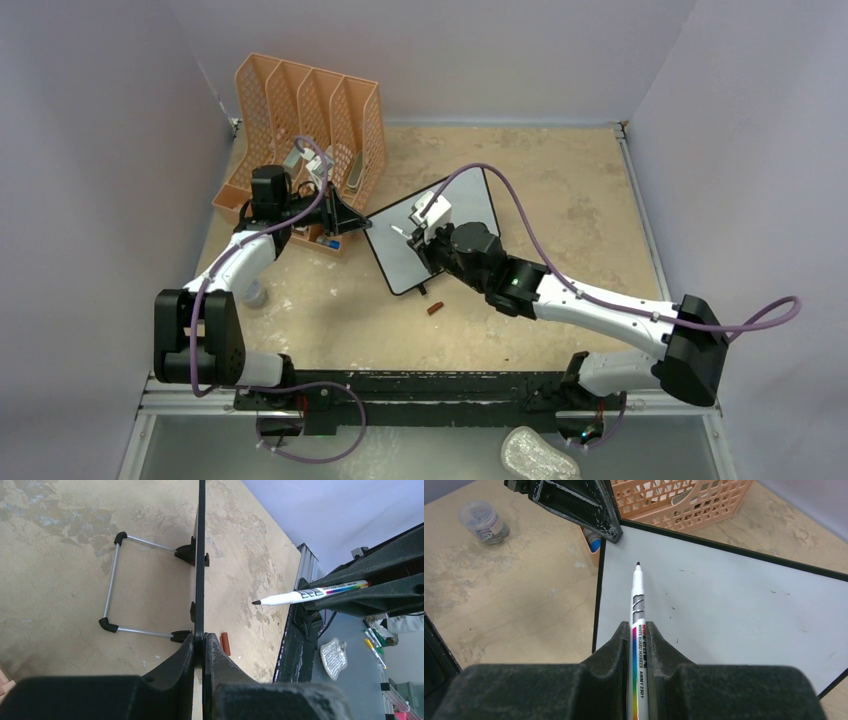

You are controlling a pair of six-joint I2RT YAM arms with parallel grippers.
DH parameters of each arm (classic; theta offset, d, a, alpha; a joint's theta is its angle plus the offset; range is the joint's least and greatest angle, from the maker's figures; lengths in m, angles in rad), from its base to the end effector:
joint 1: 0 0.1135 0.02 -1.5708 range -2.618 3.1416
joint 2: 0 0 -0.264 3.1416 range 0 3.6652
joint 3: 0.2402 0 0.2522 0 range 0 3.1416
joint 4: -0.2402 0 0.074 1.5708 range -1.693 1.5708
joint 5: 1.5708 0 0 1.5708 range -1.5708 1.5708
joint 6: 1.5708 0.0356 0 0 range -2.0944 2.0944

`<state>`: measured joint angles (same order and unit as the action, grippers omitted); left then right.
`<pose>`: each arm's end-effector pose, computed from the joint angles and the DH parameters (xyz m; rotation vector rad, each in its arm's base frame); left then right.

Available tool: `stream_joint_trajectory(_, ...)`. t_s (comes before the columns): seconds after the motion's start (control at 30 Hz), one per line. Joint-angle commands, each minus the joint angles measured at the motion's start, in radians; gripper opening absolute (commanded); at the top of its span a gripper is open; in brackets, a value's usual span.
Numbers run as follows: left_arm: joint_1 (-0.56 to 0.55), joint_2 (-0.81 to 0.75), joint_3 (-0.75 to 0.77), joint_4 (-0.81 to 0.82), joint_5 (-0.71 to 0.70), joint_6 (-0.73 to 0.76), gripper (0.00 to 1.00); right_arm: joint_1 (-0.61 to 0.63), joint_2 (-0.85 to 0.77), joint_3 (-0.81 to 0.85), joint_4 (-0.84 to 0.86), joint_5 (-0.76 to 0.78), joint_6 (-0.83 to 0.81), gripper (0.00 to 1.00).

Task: Write a sentence on the whiteboard

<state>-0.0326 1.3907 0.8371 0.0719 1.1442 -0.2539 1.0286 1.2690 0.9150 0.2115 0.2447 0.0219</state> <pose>0.2900 -0.0419 0.2544 0.5127 1.9179 -1.3387 0.1620 0.2521 0.3215 -0.6739 1.6067 0.5687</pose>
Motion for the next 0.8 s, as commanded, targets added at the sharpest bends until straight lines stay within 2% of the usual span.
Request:
stream_joint_trajectory(0.0,0.007,-0.012,0.003,-0.024,-0.001,0.031,0.00,0.018,0.016,0.061,0.016,0.041,0.010,0.00)
stream_joint_trajectory(0.77,0.005,-0.024,0.001,-0.010,0.016,0.022,0.00,0.054,0.123,0.120,0.030,0.130,0.033,0.00)
